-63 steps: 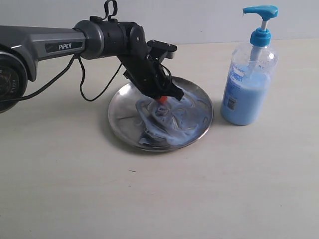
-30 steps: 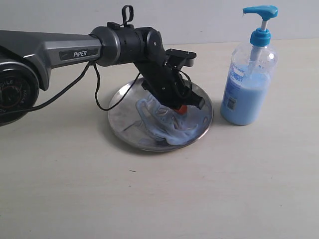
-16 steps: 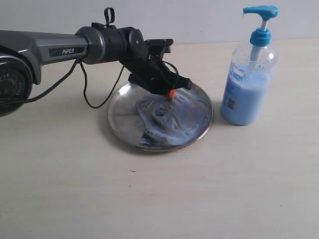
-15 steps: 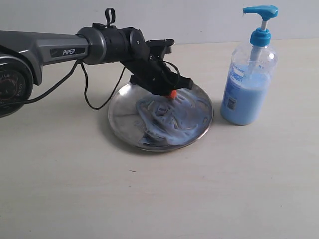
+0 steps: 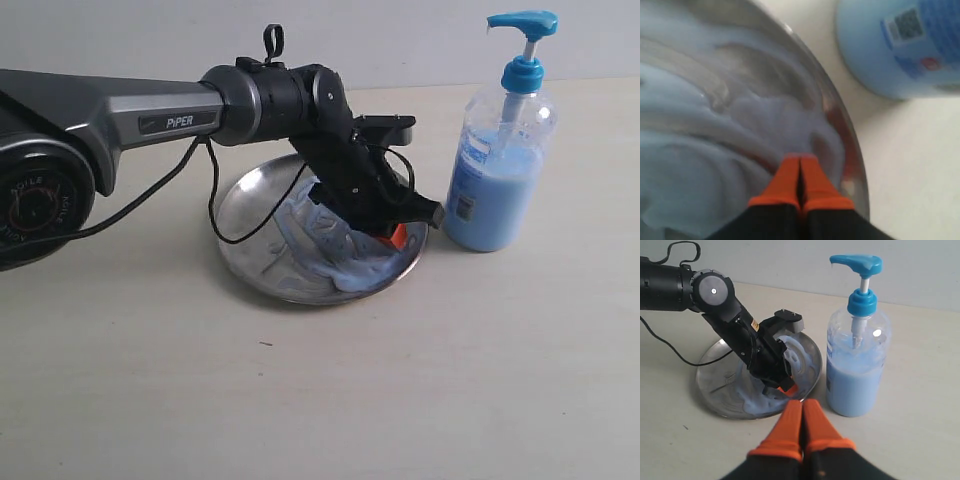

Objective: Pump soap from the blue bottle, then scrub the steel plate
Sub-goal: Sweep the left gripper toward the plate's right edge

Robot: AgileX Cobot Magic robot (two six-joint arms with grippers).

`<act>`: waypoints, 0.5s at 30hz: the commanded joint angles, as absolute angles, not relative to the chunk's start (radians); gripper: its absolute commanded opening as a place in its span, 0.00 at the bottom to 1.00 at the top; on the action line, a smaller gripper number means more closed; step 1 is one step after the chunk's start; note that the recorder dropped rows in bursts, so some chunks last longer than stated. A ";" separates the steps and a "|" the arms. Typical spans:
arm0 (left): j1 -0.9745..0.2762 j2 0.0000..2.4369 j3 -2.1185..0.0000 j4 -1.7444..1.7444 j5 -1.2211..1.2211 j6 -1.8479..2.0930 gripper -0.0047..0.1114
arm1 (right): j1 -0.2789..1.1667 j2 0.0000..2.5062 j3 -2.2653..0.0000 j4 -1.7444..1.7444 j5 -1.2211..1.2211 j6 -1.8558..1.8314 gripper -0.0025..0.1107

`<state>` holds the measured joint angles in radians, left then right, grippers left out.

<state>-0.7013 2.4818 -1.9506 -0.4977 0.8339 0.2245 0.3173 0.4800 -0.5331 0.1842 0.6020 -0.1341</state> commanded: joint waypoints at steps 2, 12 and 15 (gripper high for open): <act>-0.708 2.497 -1.941 -0.478 0.985 0.232 0.04 | 0.315 0.476 -0.532 0.184 0.596 -0.137 0.02; -0.708 2.498 -1.941 -0.515 0.813 0.232 0.04 | 0.315 0.476 -0.532 0.186 0.596 -0.137 0.02; -0.708 2.509 -1.941 -0.512 0.719 0.232 0.04 | 0.315 0.476 -0.532 0.186 0.596 -0.137 0.02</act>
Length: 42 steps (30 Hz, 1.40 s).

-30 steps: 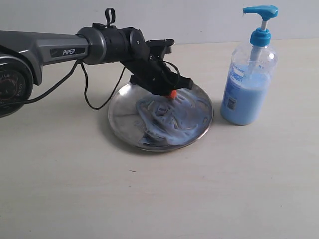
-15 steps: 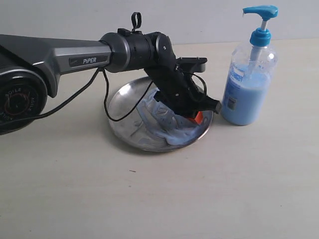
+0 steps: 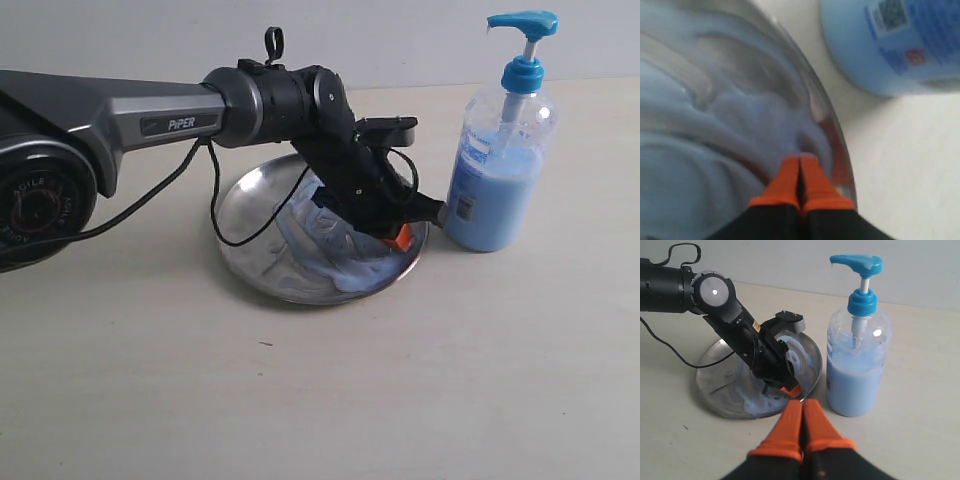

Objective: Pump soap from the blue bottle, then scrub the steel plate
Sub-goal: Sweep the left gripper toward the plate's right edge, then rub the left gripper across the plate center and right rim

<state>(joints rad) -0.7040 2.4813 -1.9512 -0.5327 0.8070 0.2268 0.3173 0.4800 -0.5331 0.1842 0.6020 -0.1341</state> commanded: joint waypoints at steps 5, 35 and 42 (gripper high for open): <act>-0.693 2.516 -1.941 -0.444 0.640 0.232 0.04 | 0.315 0.476 -0.532 0.186 0.596 -0.137 0.02; -0.588 2.439 -1.941 -0.420 1.116 0.254 0.04 | 0.315 0.476 -0.532 0.183 0.584 -0.137 0.02; -0.590 2.439 -1.941 -0.425 1.185 0.269 0.04 | 0.315 0.476 -0.532 0.180 0.587 -0.137 0.02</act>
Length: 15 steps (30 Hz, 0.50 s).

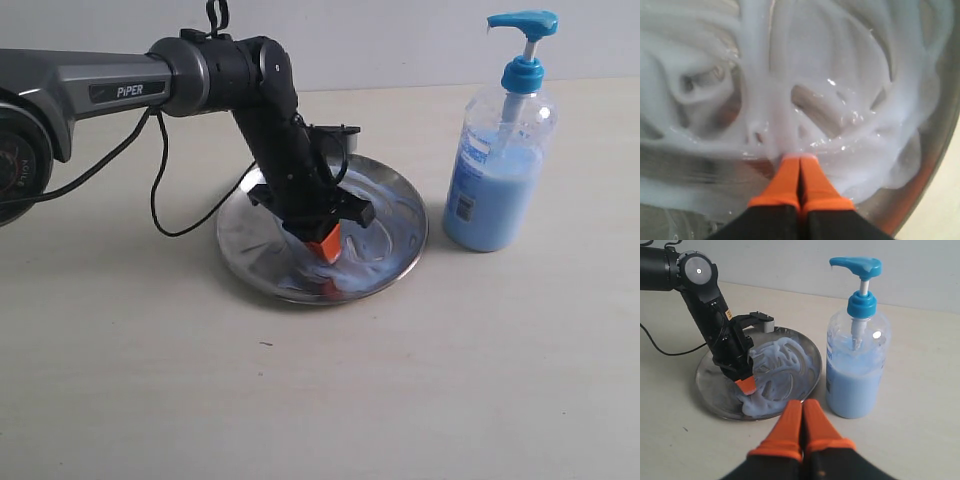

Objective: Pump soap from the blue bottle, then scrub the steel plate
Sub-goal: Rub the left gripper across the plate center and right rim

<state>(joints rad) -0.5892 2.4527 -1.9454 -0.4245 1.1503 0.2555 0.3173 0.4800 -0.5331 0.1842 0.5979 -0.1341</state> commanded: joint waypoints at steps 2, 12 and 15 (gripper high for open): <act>-0.590 2.439 -1.941 -0.431 1.194 0.275 0.04 | 0.315 0.476 -0.532 0.180 0.587 -0.137 0.02; -0.598 2.439 -1.941 -0.475 1.221 0.342 0.04 | 0.315 0.476 -0.532 0.187 0.589 -0.137 0.02; -0.610 2.439 -1.941 -0.475 1.221 0.364 0.04 | 0.315 0.476 -0.532 0.187 0.591 -0.137 0.02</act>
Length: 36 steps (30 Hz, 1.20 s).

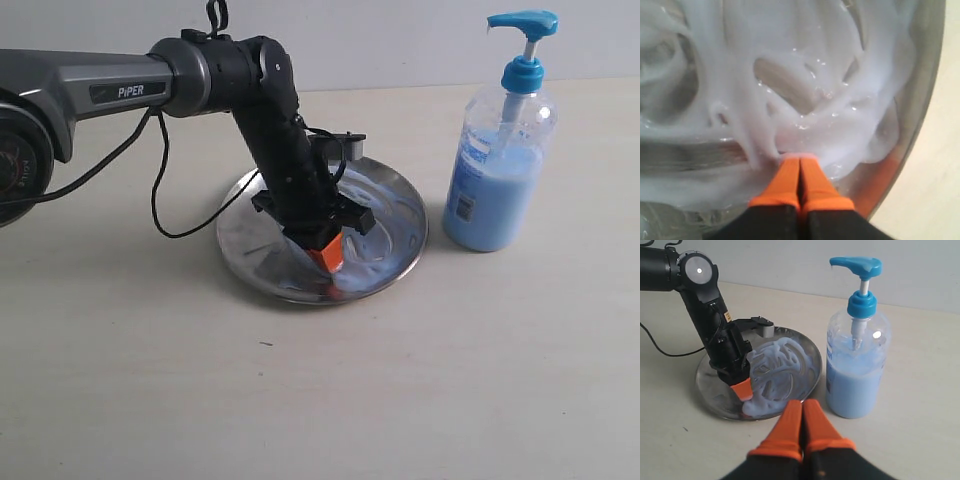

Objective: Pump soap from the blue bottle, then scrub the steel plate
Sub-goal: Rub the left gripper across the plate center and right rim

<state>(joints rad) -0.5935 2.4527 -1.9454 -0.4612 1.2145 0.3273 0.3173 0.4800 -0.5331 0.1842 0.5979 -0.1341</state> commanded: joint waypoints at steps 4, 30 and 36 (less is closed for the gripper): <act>-0.634 2.439 -1.941 -0.473 1.221 0.366 0.04 | 0.315 0.476 -0.532 0.187 0.593 -0.137 0.02; -0.706 2.485 -1.941 -0.477 0.769 0.363 0.04 | 0.315 0.476 -0.532 0.187 0.597 -0.137 0.02; -0.706 2.488 -1.941 -0.475 0.679 0.360 0.04 | 0.315 0.476 -0.532 0.187 0.597 -0.137 0.02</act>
